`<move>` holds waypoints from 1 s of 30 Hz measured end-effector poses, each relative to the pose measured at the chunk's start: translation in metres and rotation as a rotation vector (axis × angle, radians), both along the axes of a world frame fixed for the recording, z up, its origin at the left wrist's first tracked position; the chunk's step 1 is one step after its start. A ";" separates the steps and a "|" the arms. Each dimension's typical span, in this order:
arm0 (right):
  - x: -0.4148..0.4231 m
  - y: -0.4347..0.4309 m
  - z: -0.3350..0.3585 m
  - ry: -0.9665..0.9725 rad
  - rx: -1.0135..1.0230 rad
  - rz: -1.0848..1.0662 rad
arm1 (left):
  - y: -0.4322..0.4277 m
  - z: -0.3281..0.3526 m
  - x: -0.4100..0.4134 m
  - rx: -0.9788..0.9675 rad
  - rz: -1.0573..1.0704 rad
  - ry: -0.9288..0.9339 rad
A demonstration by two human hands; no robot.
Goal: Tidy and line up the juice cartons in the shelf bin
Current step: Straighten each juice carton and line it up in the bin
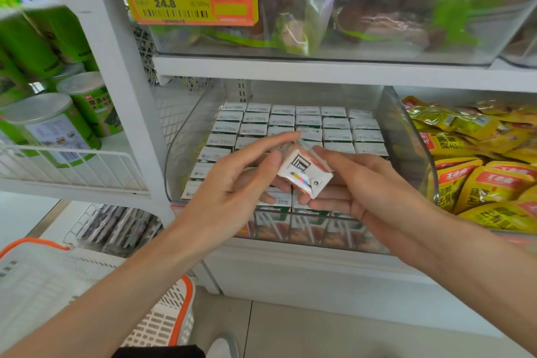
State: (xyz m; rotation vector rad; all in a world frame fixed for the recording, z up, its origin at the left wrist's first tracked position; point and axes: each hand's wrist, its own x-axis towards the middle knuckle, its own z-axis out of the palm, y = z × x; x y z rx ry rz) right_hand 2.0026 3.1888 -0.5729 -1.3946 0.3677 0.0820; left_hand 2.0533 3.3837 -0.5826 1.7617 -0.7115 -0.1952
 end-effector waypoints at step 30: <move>0.019 0.013 -0.007 -0.591 -0.670 0.151 | 0.030 -0.004 0.021 0.075 0.180 -0.101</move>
